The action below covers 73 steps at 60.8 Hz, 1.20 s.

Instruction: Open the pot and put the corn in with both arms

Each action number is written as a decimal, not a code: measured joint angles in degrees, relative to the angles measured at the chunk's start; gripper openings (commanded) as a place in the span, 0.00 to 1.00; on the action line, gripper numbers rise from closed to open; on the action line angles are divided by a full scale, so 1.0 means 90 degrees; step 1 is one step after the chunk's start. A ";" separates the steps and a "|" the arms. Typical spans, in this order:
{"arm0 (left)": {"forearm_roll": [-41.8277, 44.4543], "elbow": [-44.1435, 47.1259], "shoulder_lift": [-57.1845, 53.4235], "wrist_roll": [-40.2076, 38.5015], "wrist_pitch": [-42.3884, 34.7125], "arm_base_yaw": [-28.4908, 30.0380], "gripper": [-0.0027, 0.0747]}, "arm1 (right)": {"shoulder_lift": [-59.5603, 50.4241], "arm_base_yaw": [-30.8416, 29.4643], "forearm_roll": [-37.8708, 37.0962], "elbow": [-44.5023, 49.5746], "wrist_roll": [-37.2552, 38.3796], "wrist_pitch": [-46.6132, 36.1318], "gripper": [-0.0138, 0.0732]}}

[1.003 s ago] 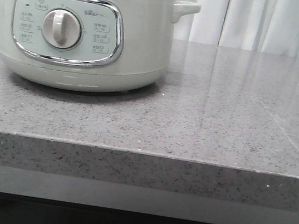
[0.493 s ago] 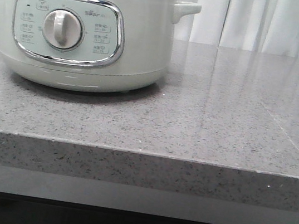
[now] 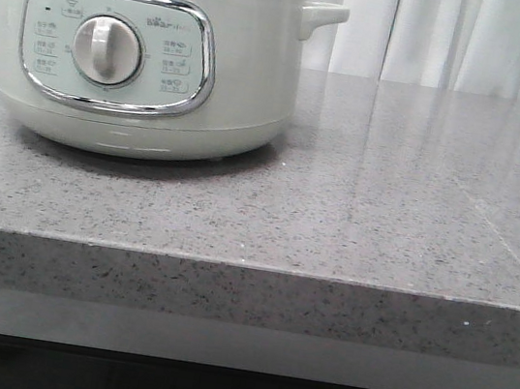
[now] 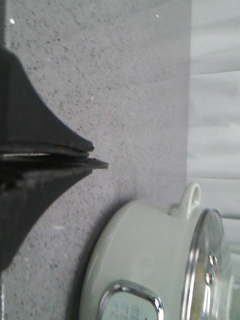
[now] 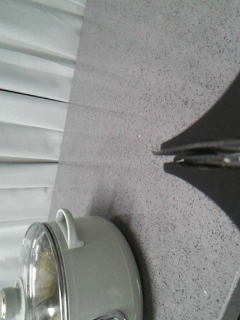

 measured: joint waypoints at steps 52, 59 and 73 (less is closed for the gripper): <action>-0.0279 0.0963 0.0000 -0.0017 -0.0494 0.0315 0.01 | 0.0000 0.0000 0.0000 0.0000 0.0000 0.0000 0.08; -0.0279 0.0963 0.0000 -0.0017 -0.0494 0.0315 0.01 | 0.0000 0.0000 0.0000 0.0000 0.0000 0.0000 0.08; -0.0282 0.0963 0.0000 -0.0017 -0.0494 0.0315 0.01 | 0.0000 0.0000 0.0000 0.0000 0.0000 0.0000 0.08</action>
